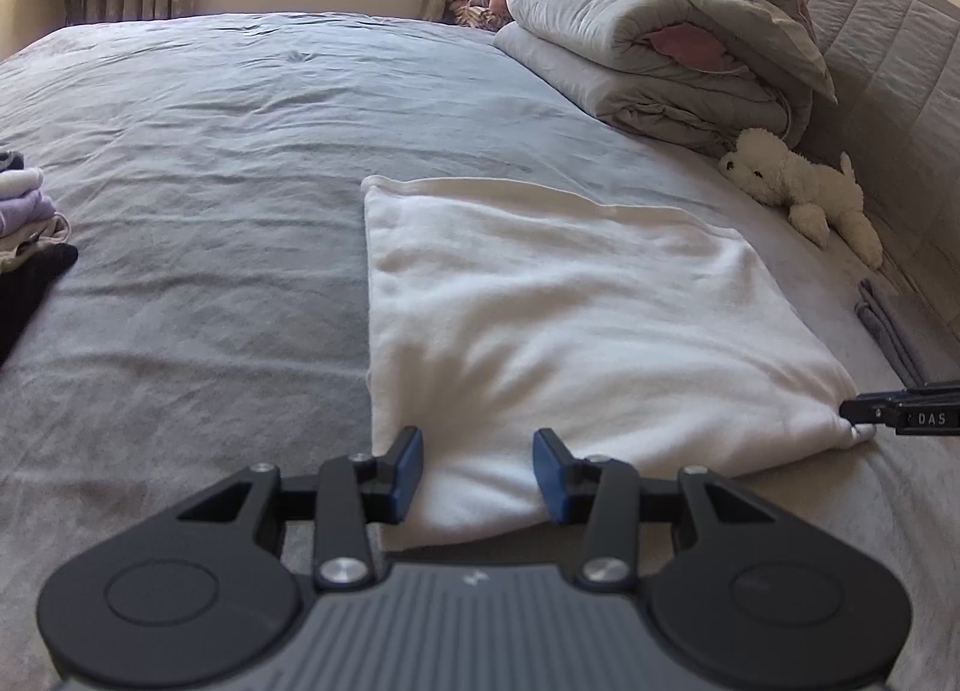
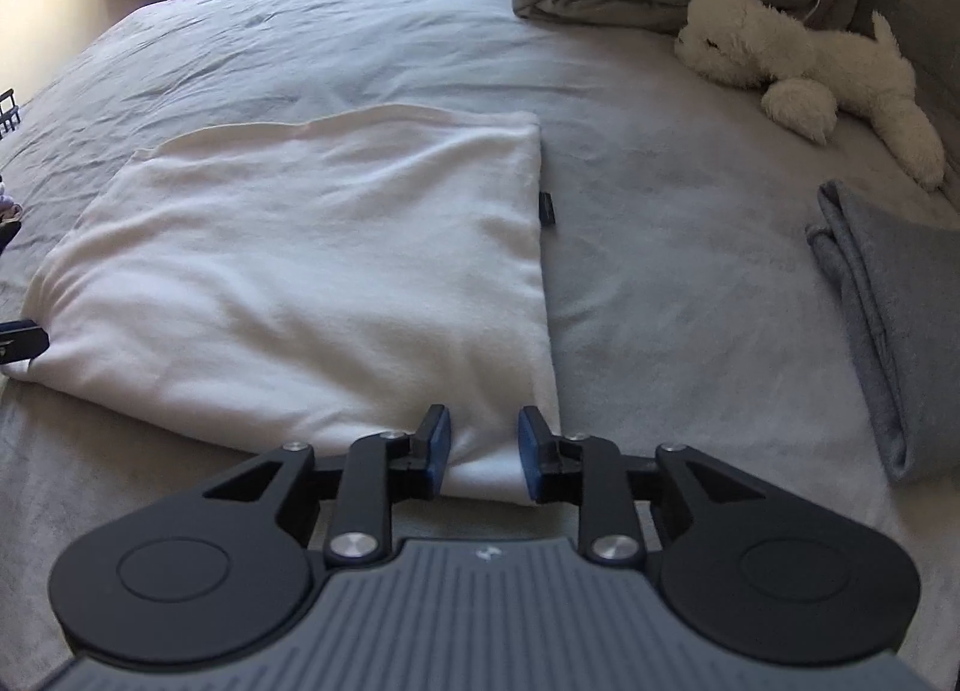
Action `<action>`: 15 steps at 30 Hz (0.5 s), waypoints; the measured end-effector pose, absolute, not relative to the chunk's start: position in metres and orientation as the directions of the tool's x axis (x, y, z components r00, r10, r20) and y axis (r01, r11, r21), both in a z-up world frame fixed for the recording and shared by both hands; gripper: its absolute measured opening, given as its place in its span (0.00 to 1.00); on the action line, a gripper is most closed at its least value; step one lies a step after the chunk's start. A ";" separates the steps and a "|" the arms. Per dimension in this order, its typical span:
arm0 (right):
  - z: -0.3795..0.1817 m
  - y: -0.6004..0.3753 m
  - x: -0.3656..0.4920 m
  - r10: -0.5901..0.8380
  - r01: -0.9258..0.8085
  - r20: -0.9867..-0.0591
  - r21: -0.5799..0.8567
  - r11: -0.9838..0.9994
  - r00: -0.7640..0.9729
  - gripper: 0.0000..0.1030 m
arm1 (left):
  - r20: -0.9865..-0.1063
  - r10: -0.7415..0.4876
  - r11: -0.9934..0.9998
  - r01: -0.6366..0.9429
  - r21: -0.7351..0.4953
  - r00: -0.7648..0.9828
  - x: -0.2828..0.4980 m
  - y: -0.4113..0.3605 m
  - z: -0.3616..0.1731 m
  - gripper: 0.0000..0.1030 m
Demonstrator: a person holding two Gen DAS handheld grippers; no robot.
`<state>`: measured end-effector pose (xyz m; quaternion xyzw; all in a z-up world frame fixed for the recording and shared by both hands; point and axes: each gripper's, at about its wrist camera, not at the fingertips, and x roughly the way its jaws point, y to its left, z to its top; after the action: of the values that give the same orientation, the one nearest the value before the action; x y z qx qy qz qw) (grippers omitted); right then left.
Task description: Fold clothes
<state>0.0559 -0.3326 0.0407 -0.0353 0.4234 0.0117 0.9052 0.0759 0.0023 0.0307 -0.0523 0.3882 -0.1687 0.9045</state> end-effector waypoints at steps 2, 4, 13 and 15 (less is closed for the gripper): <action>0.042 -0.329 0.055 -0.023 -0.050 -0.755 -0.073 0.996 0.655 0.33 | -0.687 -0.351 0.936 0.255 -0.242 0.637 0.077 0.004 0.031 0.42; 0.044 -0.326 0.055 -0.036 -0.049 -0.742 -0.093 0.994 0.669 0.34 | -0.688 -0.356 0.934 0.235 -0.268 0.632 0.078 0.007 0.033 0.42; 0.054 -0.293 0.047 0.038 -0.120 -0.663 -0.078 0.990 0.748 0.43 | -0.666 -0.345 0.938 0.215 -0.272 0.662 0.072 0.006 0.038 0.47; 0.048 -0.281 0.048 0.046 -0.156 -0.672 -0.105 0.982 0.740 0.43 | -0.670 -0.337 0.941 0.211 -0.264 0.662 0.073 0.005 0.034 0.47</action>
<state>0.0480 -0.2807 0.0481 -0.0774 0.3568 0.0542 0.9294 0.0727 0.0047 0.0336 -0.0819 0.3823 -0.1509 0.9079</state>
